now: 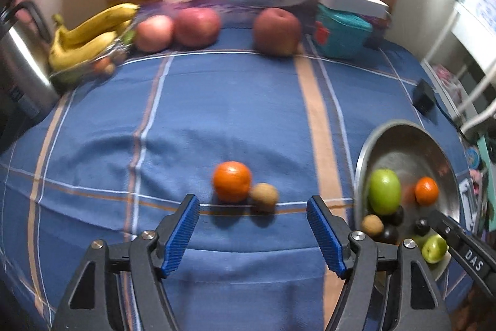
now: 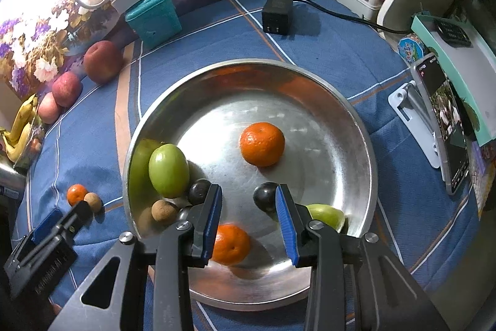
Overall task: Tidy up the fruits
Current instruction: 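Move the left tool to the tangerine while the right tool approaches the other brown kiwi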
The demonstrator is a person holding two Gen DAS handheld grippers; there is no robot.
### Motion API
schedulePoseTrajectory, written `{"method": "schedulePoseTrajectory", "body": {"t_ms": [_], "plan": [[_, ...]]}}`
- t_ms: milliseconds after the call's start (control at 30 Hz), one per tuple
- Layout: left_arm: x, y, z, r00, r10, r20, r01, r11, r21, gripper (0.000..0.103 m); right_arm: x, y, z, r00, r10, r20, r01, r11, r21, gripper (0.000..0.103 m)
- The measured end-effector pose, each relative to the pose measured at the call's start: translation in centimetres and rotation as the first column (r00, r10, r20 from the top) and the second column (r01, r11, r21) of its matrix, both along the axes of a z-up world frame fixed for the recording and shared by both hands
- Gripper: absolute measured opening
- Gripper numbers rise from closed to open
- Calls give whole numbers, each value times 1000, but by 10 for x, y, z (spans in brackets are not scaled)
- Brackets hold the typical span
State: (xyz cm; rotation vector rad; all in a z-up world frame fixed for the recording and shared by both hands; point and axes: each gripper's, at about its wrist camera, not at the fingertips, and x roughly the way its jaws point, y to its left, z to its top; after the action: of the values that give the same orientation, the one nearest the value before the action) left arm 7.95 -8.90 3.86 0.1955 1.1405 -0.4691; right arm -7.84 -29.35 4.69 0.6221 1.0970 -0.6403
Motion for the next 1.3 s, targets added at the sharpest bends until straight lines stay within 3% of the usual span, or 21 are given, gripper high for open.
{"method": "schedulePoseTrajectory", "body": {"t_ms": [400,500,567,600,633,1300], "plan": [[26,33,3,992,124,-33,-125,992,-26,80,16,20,7,997,71,4,-70,997,-24,37],[28,36,3,989,145,-32,-146,989,-16,94,18,24,8,997,84,2,-83,996,-29,37],[30,38,4,988,154,-28,-154,988,-14,100,20,25,8,996,91,-5,-91,995,-38,47],[30,38,4,987,155,-27,-156,988,-14,100,20,26,8,996,93,-8,-93,995,-46,64],[30,38,4,987,156,-25,-157,988,-11,101,21,26,8,995,97,-8,-97,994,-51,68],[32,42,2,984,175,1,-175,984,16,103,21,26,4,995,95,-17,-96,994,-46,68]]}}
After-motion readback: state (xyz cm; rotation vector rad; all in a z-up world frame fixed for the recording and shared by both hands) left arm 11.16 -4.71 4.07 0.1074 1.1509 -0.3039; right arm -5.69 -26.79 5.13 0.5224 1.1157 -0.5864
